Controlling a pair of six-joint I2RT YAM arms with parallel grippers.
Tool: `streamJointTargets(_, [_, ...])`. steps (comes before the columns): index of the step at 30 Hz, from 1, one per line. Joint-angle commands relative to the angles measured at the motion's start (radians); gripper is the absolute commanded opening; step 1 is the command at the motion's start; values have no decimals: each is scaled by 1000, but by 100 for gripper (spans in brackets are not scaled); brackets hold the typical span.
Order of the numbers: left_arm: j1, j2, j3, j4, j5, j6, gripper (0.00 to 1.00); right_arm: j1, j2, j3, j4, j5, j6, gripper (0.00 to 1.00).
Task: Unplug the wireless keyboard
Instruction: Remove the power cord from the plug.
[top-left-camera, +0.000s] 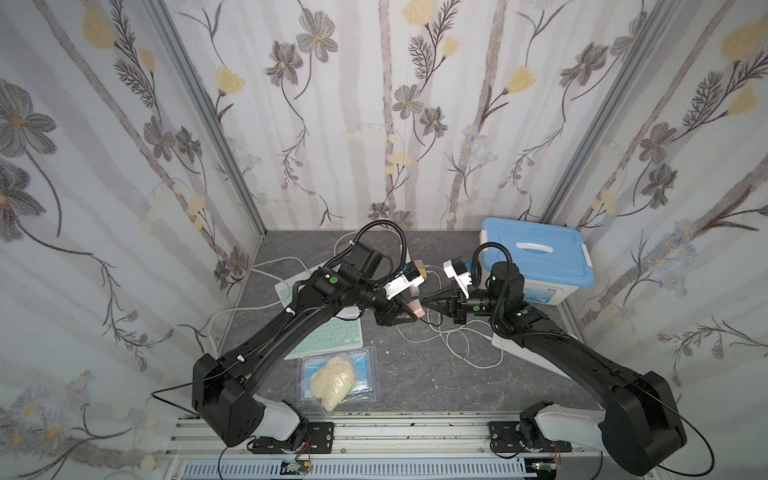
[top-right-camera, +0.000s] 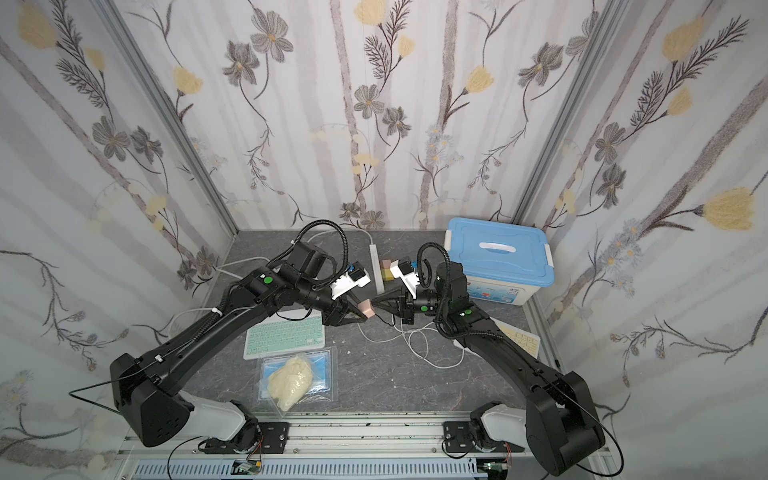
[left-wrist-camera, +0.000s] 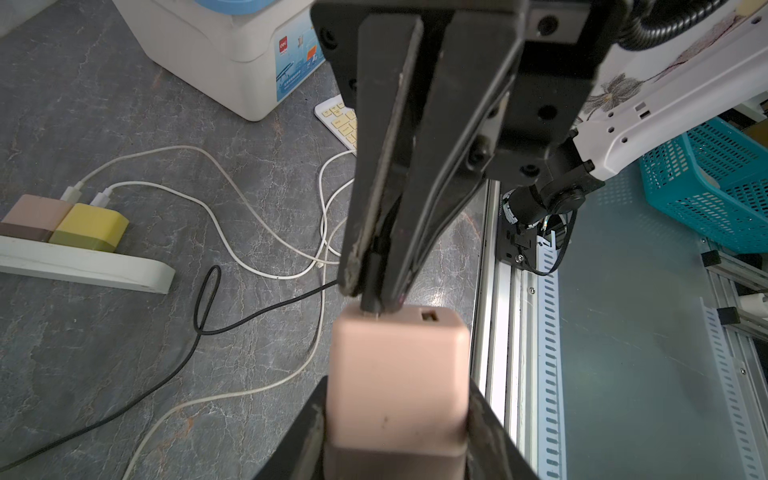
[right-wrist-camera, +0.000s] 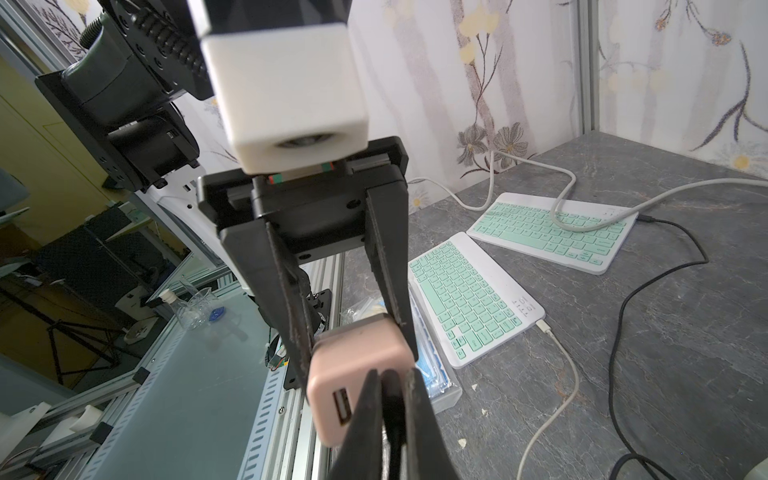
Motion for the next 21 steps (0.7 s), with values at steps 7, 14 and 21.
streamJointTargets(7, [16, -34, -32, 86, 17, -23, 0, -15, -2, -19, 89, 41, 21, 0])
streamJointTargets(14, [24, -23, -28, 56, 27, -22, 0, -18, 0, -7, 60, 34, -12, 0])
streamJointTargets(21, [29, 23, 33, -34, -4, 15, 0, -46, -4, 22, -6, 39, -63, 0])
